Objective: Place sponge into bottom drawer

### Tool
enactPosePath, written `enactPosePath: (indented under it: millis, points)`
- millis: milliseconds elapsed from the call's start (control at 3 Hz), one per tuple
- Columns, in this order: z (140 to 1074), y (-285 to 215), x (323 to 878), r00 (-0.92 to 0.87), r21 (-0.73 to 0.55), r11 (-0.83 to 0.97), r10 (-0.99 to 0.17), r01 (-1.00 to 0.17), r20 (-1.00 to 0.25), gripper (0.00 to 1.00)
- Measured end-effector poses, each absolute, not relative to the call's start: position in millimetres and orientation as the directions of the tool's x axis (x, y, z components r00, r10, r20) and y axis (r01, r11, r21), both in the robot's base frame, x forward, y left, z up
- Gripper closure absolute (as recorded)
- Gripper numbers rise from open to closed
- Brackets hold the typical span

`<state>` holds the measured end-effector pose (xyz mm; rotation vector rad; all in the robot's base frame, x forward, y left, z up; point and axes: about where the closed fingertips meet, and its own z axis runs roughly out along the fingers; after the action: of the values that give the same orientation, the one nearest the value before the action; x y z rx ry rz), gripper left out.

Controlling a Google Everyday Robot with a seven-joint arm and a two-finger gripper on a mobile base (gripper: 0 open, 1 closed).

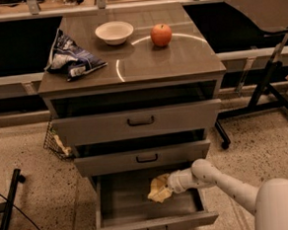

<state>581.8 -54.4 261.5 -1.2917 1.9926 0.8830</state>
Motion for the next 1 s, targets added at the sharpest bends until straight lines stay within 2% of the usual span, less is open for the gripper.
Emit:
enactPosePath:
  millis: [333, 1000]
  points:
    - [233, -57, 589, -0.326, 0.192, 0.282, -0.575, -0.940, -0.751, 0.98]
    - [200, -61, 597, -0.296, 0.197, 0.222, -0.648, -0.955, -0.702, 0.53]
